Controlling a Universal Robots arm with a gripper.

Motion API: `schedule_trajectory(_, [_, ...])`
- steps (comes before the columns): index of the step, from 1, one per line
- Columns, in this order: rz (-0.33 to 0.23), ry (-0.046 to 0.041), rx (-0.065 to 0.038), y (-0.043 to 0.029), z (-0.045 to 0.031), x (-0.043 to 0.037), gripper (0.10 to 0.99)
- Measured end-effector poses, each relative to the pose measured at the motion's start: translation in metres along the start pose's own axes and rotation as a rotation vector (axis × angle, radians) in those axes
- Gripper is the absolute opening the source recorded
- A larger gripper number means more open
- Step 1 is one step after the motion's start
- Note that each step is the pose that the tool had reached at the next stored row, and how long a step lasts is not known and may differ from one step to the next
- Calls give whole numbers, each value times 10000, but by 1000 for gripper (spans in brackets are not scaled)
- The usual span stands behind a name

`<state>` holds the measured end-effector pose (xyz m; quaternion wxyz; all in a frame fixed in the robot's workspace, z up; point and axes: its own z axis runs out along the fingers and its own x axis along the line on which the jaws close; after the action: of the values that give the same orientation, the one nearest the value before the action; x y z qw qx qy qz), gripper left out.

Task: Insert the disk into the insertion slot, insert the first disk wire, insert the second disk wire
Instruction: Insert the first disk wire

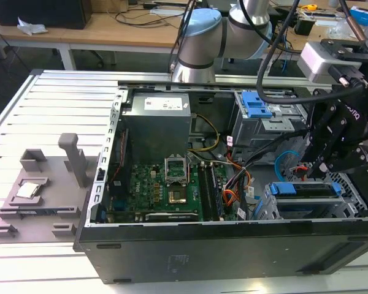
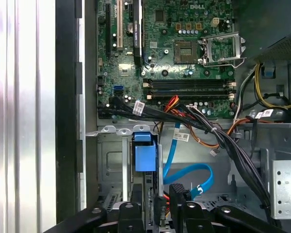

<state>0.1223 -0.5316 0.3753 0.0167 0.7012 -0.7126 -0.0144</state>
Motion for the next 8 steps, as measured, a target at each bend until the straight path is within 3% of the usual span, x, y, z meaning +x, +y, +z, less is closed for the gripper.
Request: schedule_trajectory(8, [-4, 0, 0, -1, 3, -114, 361])
